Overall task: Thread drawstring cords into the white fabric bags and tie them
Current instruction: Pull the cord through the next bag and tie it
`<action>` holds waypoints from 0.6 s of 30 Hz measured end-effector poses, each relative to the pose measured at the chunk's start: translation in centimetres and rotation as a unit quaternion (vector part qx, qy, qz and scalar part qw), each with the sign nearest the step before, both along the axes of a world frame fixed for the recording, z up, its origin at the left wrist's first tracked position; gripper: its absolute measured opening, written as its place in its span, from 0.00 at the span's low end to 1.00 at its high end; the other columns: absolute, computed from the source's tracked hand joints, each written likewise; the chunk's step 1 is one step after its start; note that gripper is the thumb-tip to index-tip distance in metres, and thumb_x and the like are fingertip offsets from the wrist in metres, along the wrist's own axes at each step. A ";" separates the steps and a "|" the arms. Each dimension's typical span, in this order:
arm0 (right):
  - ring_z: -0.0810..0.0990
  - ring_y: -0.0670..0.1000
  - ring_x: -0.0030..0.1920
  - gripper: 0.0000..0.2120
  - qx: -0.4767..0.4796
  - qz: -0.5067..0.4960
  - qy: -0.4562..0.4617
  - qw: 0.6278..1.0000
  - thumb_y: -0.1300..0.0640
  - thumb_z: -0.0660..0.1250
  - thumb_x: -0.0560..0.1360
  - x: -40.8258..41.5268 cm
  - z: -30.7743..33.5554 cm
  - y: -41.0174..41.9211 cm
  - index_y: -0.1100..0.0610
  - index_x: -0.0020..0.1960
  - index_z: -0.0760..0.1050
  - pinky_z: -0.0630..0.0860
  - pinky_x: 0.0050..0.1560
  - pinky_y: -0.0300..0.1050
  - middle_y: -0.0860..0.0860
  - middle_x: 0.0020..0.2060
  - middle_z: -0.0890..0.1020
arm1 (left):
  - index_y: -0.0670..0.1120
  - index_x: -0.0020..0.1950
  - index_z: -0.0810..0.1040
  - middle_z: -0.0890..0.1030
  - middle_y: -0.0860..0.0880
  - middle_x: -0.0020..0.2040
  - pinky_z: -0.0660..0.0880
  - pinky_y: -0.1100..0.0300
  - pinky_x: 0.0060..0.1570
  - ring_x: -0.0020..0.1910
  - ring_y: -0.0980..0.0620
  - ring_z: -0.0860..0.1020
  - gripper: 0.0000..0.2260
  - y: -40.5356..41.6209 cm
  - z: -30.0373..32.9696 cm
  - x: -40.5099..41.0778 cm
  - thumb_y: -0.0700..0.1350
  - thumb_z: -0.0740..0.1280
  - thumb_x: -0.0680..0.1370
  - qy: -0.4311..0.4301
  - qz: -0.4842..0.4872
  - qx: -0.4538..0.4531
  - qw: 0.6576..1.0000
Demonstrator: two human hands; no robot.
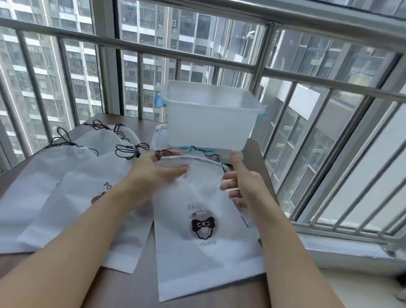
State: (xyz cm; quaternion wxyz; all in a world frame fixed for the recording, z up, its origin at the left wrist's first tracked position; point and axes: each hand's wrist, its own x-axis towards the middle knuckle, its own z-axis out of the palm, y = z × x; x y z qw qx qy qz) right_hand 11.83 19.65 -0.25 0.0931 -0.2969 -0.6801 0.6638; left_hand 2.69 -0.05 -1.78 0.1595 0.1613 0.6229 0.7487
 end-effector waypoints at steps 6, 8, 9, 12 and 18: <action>0.65 0.45 0.26 0.13 -0.142 0.011 0.074 0.987 0.44 0.73 0.75 0.2 -0.1 0.3 0.54 0.42 0.80 0.64 0.29 0.36 0.47 0.29 0.74 | 0.32 0.58 0.74 0.78 0.40 0.44 0.77 0.60 0.35 0.33 0.49 0.78 0.25 -0.5 -0.6 -0.7 0.35 0.80 0.66 0.014 -0.018 -0.036 0.999; 0.73 0.48 0.29 0.10 -0.162 0.020 0.096 0.982 0.49 0.73 0.76 0.4 -0.2 0.1 0.56 0.46 0.83 0.73 0.33 0.41 0.50 0.32 0.81 | 0.34 0.53 0.73 0.76 0.41 0.43 0.77 0.60 0.35 0.33 0.49 0.78 0.20 -0.4 -0.5 -0.7 0.32 0.78 0.67 0.025 -0.006 -0.037 0.999; 0.77 0.50 0.33 0.09 -0.175 0.022 0.110 0.978 0.51 0.72 0.76 0.5 -0.2 0.1 0.57 0.48 0.84 0.76 0.36 0.43 0.51 0.36 0.83 | 0.38 0.49 0.72 0.76 0.41 0.41 0.77 0.60 0.35 0.32 0.50 0.78 0.17 -0.3 -0.5 -0.7 0.32 0.78 0.67 0.026 0.005 -0.032 0.999; 0.81 0.52 0.36 0.07 -0.209 0.035 0.144 0.967 0.56 0.69 0.78 0.4 -0.2 0.3 0.58 0.45 0.84 0.79 0.37 0.45 0.53 0.38 0.83 | 0.48 0.45 0.73 0.80 0.44 0.41 0.77 0.55 0.40 0.34 0.50 0.80 0.17 -0.3 -0.4 -0.6 0.36 0.78 0.65 -0.024 0.019 0.036 0.999; 0.83 0.53 0.38 0.18 -0.271 0.096 0.168 0.943 0.44 0.66 0.80 0.3 -0.2 0.1 0.57 0.45 0.83 0.81 0.38 0.45 0.52 0.39 0.84 | 0.45 0.48 0.82 0.84 0.46 0.39 0.80 0.61 0.37 0.35 0.52 0.82 0.08 0.1 -0.5 -0.3 0.36 0.74 0.72 -0.018 0.029 0.051 0.998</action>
